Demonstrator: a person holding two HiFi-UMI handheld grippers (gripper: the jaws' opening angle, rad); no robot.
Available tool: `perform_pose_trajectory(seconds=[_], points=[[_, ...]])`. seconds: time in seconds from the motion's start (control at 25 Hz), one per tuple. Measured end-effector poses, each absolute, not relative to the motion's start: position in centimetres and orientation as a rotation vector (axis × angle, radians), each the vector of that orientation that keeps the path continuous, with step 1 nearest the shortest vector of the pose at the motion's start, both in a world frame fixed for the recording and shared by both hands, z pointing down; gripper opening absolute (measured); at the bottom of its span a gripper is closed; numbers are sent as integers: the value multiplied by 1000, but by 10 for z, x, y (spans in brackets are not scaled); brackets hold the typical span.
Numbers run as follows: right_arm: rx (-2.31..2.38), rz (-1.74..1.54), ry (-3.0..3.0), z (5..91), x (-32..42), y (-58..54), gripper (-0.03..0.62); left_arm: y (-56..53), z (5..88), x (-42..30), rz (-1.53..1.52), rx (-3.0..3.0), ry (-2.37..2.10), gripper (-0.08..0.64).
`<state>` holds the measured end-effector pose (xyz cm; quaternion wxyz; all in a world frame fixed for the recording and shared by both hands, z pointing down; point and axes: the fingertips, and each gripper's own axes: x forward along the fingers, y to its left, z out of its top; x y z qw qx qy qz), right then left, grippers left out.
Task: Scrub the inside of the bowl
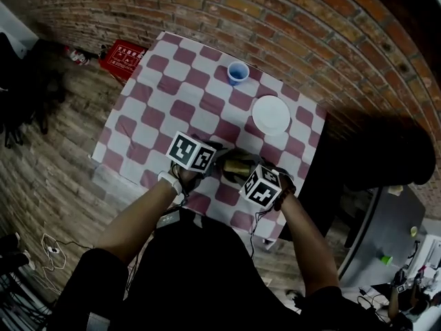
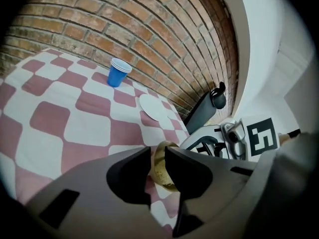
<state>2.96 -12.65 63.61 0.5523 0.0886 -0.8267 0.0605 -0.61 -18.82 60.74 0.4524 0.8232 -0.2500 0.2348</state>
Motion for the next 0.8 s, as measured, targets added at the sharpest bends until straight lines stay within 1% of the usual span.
perform_pose_trajectory(seconds=[0.2, 0.24, 0.28, 0.48, 0.56, 0.64, 0.76, 0.8], points=[[218, 121, -1898, 652, 35, -126, 187, -178, 598, -15, 511, 2002, -658, 80], [231, 123, -1894, 654, 35, -128, 176, -175, 595, -16, 500, 2001, -662, 80], [248, 142, -1900, 655, 35, -128, 142, -173, 593, -18, 489, 1999, -666, 80], [338, 207, -1988, 644, 32, -131, 87, -164, 585, -37, 418, 1962, -730, 80], [452, 251, -2068, 624, 35, -140, 78, -160, 582, -48, 381, 1939, -760, 78], [632, 432, -2206, 594, 45, -151, 75, -156, 575, -60, 351, 1929, -789, 78], [950, 824, -2410, 541, 76, -164, 75, -147, 565, -77, 327, 1923, -839, 78], [1040, 906, -2457, 525, 89, -166, 75, -145, 562, -81, 319, 1922, -854, 78]])
